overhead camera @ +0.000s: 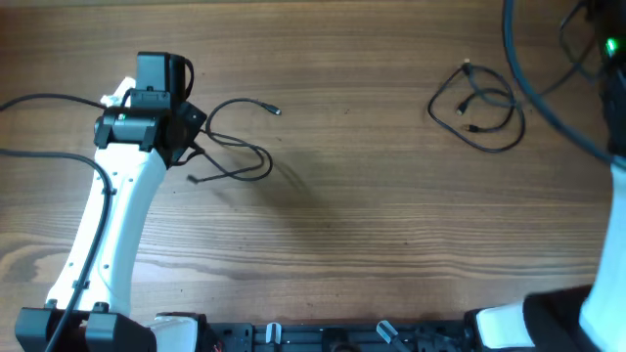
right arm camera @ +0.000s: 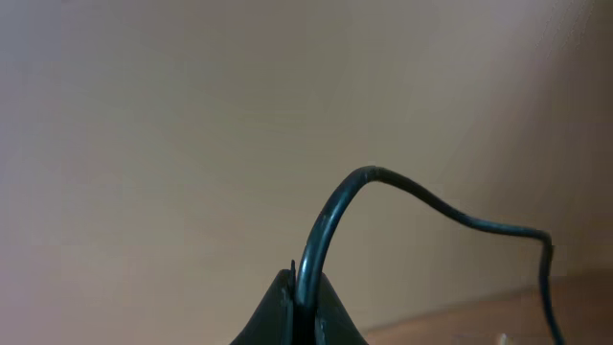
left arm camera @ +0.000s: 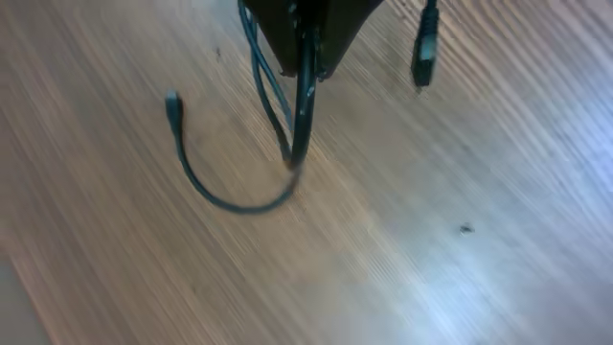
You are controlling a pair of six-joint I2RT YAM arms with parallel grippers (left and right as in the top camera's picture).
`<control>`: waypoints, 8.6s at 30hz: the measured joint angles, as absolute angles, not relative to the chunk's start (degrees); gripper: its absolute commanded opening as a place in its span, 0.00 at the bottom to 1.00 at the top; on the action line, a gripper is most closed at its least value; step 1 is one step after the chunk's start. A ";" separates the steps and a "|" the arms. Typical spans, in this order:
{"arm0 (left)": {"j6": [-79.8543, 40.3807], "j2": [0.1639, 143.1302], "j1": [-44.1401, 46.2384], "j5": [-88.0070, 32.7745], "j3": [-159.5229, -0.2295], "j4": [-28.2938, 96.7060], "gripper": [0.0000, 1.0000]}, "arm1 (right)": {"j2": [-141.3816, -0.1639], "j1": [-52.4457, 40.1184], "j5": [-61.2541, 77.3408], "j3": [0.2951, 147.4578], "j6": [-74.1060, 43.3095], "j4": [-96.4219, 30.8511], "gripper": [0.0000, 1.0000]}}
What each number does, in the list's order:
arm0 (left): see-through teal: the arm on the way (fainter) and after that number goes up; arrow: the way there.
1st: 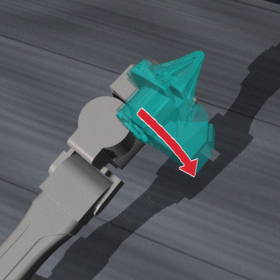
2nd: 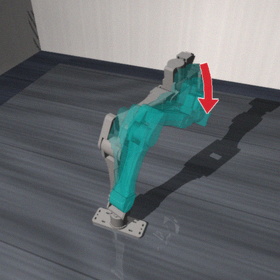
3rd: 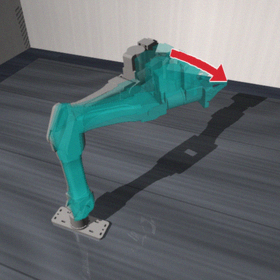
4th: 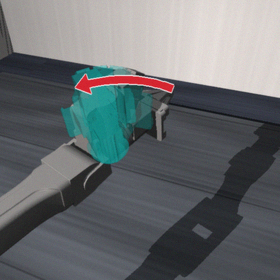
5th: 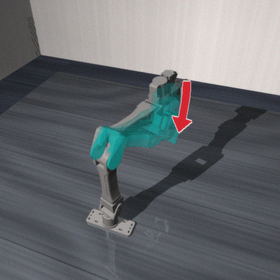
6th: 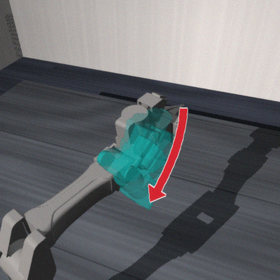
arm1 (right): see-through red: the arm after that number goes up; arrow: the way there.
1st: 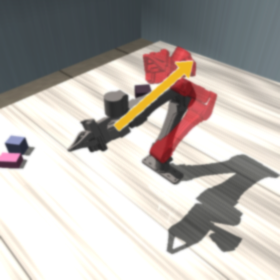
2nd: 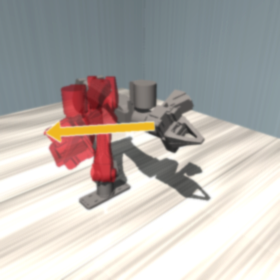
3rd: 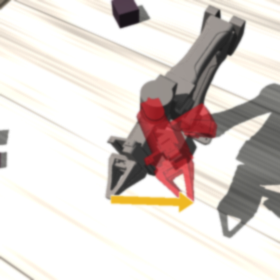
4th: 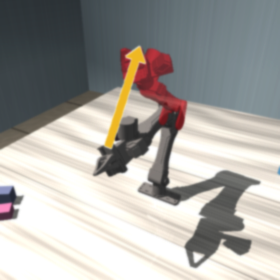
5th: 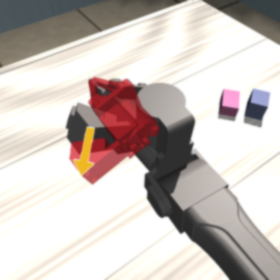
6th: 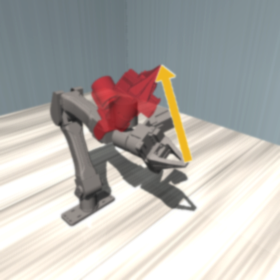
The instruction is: Untangle cables
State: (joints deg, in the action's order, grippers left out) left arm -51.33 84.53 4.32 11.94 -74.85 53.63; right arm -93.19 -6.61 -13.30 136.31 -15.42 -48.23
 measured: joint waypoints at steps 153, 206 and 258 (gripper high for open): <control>-46.81 81.62 8.25 -11.81 -74.85 47.37 1.00 | -99.55 -28.25 13.89 123.22 -1.21 -71.75 1.00; -46.81 81.52 8.25 -11.79 -74.85 47.48 1.00 | -6.37 -7.62 6.22 4.60 1.23 6.04 1.00; -10.52 15.46 -0.49 -6.92 -8.08 -8.95 1.00 | -1.19 -0.95 7.94 0.38 -0.60 0.40 1.00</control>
